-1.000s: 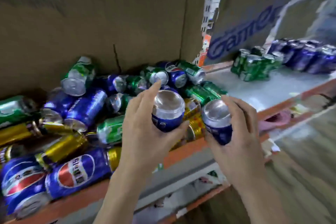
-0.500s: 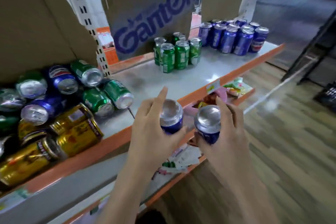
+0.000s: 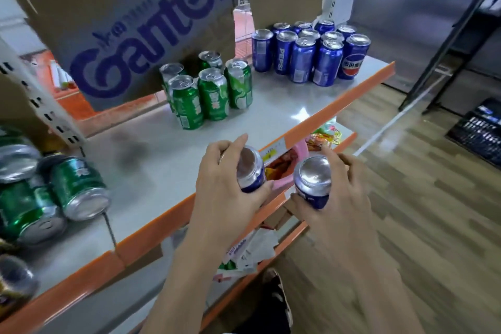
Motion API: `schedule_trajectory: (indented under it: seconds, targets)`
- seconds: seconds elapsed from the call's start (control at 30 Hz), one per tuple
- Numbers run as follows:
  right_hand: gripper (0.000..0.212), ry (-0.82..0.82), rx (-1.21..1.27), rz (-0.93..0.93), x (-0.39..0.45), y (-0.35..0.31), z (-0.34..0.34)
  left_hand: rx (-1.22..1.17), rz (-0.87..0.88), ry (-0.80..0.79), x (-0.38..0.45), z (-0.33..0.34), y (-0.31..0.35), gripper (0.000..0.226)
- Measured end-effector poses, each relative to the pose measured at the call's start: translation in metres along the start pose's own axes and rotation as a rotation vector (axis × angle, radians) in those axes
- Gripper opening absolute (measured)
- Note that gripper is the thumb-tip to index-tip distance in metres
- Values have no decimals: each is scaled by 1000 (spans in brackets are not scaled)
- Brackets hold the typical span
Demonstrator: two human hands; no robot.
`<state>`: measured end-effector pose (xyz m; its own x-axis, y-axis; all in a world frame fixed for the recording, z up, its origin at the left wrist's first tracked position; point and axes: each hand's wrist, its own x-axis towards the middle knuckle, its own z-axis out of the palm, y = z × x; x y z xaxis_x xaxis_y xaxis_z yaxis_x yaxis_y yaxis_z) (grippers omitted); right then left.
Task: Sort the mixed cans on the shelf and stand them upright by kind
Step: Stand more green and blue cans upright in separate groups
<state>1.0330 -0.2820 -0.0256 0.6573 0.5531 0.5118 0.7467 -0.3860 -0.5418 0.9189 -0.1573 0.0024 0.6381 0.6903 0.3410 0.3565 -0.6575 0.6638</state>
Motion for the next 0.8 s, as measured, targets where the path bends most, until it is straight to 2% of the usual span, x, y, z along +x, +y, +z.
schedule_trajectory:
  seconds: [0.27, 0.47, 0.8]
  targets:
    - [73, -57, 37, -59, 114, 69, 34, -43, 7, 34, 114, 70, 1, 76]
    - [75, -84, -4, -149, 206, 101, 57, 20, 7, 99, 194, 104, -1, 74]
    - [76, -93, -151, -258, 305, 159, 99, 166, -75, 130, 248, 134, -11, 78]
